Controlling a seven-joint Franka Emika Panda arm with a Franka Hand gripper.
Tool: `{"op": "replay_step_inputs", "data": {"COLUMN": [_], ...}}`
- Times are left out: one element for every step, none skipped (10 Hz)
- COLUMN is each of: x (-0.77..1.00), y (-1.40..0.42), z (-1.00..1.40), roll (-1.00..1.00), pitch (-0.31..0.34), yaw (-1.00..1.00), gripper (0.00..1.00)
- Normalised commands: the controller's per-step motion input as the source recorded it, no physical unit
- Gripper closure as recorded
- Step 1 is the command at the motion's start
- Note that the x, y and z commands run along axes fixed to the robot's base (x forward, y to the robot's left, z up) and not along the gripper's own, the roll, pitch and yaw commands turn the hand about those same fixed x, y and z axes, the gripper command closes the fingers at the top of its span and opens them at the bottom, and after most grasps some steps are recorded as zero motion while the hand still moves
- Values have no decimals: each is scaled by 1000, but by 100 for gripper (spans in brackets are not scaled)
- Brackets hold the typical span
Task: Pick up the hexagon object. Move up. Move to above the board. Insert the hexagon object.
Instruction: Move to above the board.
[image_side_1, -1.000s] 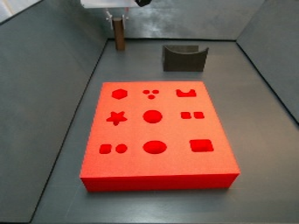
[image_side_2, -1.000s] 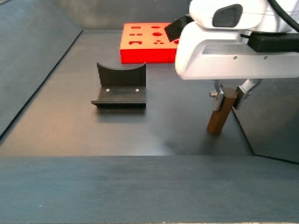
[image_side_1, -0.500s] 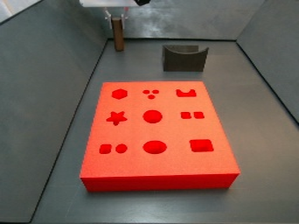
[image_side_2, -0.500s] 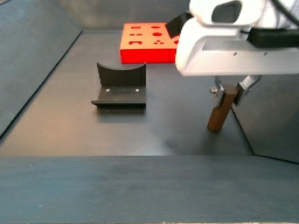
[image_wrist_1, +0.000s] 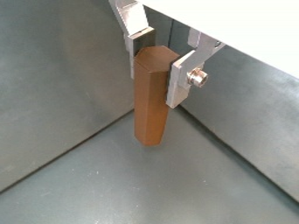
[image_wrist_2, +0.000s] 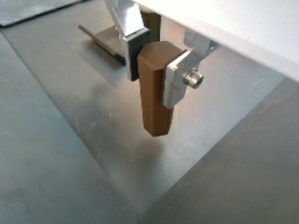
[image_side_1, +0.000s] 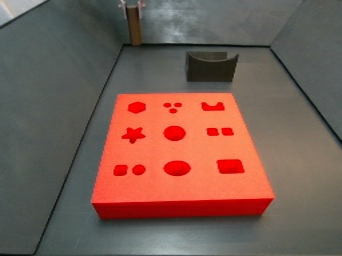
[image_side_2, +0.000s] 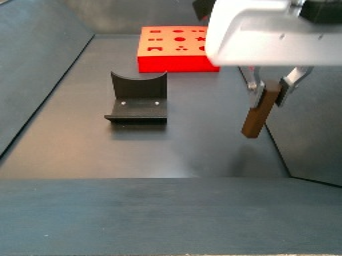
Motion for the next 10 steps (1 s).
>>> {"op": "replay_step_inputs", "data": {"x": [253,259,235,209,198,188,163,139,115,85], "y": [-251,-259,-231,-200,-185,-169,-143,-126,-107,-85], "z": [1000,1000,1000,1000,1000,1000,1000,1000,1000,953], "roll": [-88,-89,-82,-64,-43,-27,2,31,50,67], "pitch": [-201,-182,-115,-29,17,41,76,88,96,100], "yaw": [-424,-395,-305,-193,-133,-106,-63,-31,-10,5], "gripper": [100,100,100,100,100,100,100,100,100,100]}}
